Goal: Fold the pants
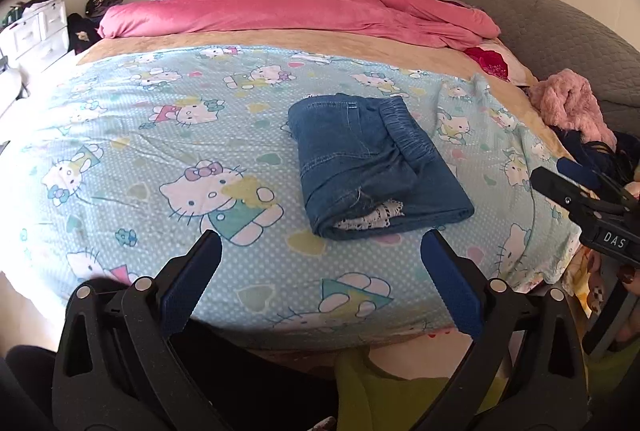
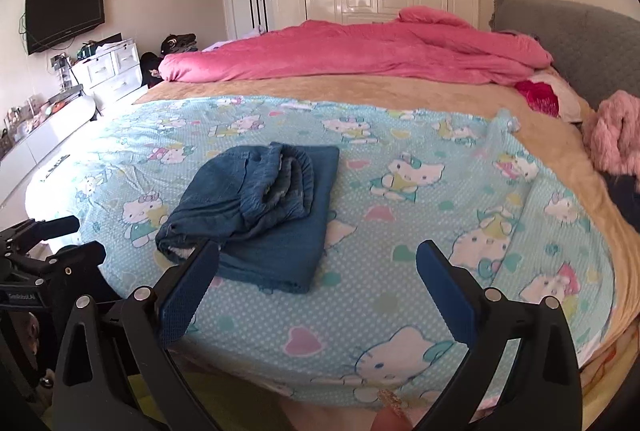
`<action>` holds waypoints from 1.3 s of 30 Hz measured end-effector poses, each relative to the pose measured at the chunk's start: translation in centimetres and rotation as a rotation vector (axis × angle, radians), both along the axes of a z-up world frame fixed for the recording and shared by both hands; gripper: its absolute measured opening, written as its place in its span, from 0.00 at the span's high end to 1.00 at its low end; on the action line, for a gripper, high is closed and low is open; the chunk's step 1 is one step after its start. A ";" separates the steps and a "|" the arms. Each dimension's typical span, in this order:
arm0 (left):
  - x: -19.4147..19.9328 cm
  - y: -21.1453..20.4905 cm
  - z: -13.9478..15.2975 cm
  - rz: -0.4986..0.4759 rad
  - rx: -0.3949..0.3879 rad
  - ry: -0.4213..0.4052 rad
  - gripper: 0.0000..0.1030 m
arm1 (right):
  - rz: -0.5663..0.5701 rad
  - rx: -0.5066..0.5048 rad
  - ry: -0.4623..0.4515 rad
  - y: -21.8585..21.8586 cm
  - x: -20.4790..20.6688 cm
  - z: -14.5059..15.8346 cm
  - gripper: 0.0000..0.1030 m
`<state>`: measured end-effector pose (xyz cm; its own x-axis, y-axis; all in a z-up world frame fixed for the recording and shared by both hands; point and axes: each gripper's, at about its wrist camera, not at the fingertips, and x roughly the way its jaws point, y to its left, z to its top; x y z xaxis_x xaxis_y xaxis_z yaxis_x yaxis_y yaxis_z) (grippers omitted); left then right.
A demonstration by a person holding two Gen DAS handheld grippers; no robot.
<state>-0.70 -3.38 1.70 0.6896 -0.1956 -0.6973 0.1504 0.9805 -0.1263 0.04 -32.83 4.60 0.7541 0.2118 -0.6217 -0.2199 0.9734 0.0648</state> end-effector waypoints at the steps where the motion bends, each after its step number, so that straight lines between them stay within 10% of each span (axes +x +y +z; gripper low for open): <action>1: -0.2 0.0 -0.1 0.005 0.001 0.003 0.09 | -0.005 -0.002 0.005 0.0 -0.2 -0.2 0.04; 39: -1.0 -0.7 -0.7 0.054 0.062 0.026 0.09 | 0.001 -0.016 0.046 0.5 -1.6 -1.3 0.04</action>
